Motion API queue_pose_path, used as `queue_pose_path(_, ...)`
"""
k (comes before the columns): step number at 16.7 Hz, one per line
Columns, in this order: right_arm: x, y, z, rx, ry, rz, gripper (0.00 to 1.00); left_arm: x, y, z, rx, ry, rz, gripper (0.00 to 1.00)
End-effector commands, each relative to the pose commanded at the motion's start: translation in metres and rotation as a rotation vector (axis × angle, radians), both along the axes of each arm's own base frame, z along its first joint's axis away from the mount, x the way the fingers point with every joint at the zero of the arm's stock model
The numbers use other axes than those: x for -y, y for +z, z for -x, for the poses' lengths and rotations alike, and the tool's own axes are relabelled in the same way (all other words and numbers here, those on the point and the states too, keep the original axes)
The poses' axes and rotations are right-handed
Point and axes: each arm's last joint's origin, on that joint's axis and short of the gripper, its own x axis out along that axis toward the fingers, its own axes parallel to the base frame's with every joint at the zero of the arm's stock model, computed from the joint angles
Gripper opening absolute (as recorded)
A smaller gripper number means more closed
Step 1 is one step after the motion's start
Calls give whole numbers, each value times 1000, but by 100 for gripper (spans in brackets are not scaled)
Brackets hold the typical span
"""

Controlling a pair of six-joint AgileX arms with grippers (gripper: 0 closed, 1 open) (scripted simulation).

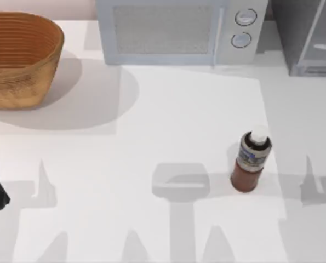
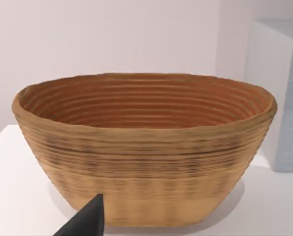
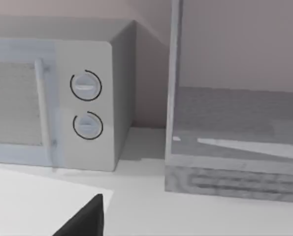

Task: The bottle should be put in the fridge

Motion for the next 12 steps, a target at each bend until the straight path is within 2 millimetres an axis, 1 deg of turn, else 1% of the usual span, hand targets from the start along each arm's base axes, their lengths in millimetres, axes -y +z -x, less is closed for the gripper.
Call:
queue_pose_path(3,-8,-1,-16,-20,118,17,100,0,0,0,0,0,0,100)
queue_pose_path(5,-16,-7,-28,-47,207,28,100,0,0,0,0,0,0,100)
queue_pose_path(9,-32,-28,-50,-118,384,48,100,0,0,0,0,0,0,100)
queue_pose_path(12,-42,-48,-59,-158,500,58,100,0,0,0,0,0,0,100)
